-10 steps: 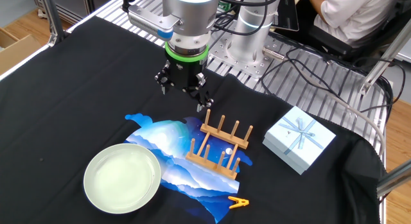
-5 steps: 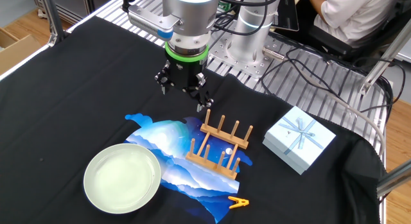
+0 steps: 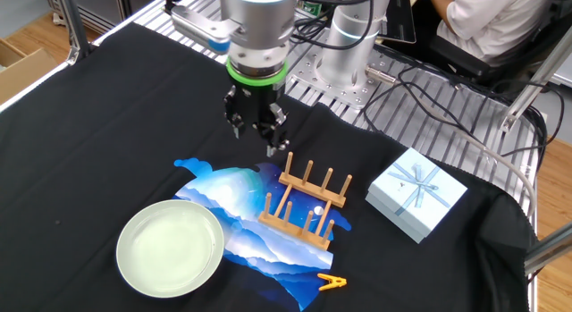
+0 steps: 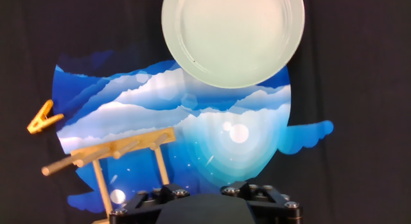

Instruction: Put the dish on the dish rack

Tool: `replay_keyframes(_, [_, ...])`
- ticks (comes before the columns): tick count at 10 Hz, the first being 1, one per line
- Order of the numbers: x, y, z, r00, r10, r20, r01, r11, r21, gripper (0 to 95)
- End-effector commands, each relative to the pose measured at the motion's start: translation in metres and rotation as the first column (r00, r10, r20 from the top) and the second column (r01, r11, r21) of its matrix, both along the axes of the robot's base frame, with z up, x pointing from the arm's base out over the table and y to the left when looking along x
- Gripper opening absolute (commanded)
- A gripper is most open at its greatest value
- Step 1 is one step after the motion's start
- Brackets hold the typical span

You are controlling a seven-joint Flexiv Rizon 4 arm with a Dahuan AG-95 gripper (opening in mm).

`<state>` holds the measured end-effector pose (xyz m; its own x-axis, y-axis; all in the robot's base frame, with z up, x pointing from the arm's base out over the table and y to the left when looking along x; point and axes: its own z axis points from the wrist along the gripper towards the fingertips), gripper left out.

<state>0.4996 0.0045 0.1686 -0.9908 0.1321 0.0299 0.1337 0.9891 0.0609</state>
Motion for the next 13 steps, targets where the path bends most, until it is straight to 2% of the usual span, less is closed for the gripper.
replay_keyframes(1, [0.000, 0.001, -0.001, 1.000, -0.014, -0.001, 0.014, 1.000, 0.005, 0.0])
replay_keyframes(4, [0.000, 0.001, -0.001, 1.000, -0.011, -0.001, 0.011, 1.000, 0.004, 0.0])
replay_keyframes(7, [0.000, 0.001, -0.002, 1.000, -0.011, -0.003, 0.010, 1.000, -0.014, 0.0])
replay_keyframes(11, [0.003, 0.004, -0.009, 0.999, -0.032, -0.014, 0.031, 0.999, -0.026, 0.0])
replay_keyframes(13, [0.007, 0.005, -0.012, 1.000, -0.022, -0.008, 0.021, 0.999, -0.024, 0.0])
